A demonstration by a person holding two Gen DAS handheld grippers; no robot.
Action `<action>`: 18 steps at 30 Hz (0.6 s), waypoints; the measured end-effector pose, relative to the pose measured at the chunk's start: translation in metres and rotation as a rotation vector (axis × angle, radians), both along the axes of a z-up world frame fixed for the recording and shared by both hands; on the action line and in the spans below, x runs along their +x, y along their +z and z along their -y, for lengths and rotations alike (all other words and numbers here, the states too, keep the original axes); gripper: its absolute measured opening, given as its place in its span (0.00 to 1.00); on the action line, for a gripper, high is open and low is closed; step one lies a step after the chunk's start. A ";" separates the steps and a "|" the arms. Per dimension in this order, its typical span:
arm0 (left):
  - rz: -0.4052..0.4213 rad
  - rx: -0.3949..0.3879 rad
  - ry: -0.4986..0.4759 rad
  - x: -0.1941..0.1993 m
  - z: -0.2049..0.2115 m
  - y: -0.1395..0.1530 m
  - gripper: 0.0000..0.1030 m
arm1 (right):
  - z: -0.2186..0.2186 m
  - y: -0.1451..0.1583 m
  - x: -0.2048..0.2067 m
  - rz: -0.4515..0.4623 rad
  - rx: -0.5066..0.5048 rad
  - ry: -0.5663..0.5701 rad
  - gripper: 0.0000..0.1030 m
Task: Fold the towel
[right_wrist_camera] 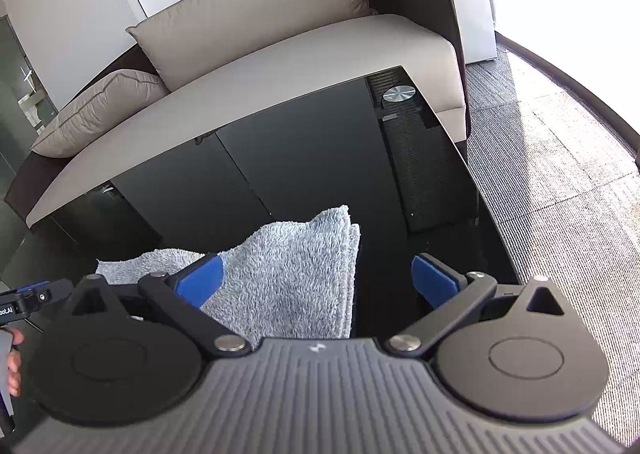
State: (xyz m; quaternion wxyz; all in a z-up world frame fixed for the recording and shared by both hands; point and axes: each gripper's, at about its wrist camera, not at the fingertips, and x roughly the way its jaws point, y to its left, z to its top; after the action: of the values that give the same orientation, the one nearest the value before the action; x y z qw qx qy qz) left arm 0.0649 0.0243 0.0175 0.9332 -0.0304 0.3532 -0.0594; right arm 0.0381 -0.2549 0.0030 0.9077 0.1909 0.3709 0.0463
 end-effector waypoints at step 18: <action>-0.002 -0.024 -0.013 -0.041 -0.004 -0.003 0.99 | -0.011 0.003 -0.053 -0.003 0.038 -0.038 1.00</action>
State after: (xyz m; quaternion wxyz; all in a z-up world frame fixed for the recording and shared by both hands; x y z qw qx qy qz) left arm 0.0243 0.0284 0.0144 0.9320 -0.0395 0.3535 -0.0699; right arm -0.0151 -0.2442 0.0058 0.9041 0.2151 0.3675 0.0358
